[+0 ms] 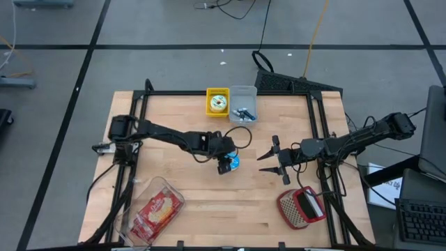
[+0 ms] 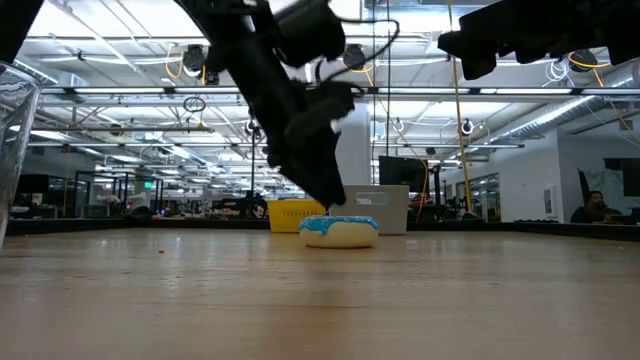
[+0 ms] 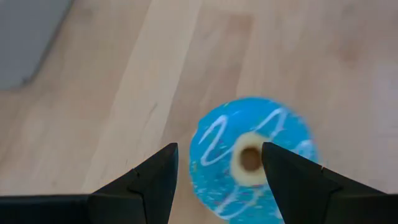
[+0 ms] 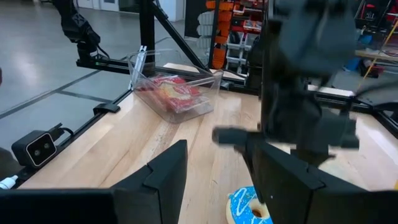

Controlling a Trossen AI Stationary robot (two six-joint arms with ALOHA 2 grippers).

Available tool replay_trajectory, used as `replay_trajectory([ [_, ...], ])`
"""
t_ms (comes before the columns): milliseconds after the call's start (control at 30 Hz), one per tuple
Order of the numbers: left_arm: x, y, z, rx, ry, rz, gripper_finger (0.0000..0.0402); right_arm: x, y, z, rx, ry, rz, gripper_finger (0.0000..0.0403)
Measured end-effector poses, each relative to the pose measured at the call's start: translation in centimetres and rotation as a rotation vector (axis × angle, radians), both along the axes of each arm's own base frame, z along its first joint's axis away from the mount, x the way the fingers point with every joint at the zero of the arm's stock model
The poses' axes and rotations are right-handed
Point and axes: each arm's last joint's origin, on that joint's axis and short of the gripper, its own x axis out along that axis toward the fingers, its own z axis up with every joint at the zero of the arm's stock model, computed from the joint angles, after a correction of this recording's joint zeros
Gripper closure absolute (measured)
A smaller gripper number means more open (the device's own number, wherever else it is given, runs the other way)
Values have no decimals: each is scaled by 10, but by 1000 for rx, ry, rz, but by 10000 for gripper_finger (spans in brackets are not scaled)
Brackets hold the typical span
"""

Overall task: Pick & Place Food Item
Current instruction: Put the blue donut into the yellow basket

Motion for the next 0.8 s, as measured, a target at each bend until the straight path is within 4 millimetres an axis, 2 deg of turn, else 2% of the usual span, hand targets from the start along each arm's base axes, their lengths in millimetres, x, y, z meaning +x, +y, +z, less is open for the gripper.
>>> replay_trajectory([
  [333,6,8,-39,-25,92,35,167,0,0,0,1,0,4,232],
  [567,6,8,-42,-41,101,24,173,0,0,0,0,0,4,232],
  [667,6,8,-42,-43,103,22,204,0,0,0,0,0,4,232],
  [800,6,7,-42,-45,104,21,272,0,0,0,0,0,4,232],
])
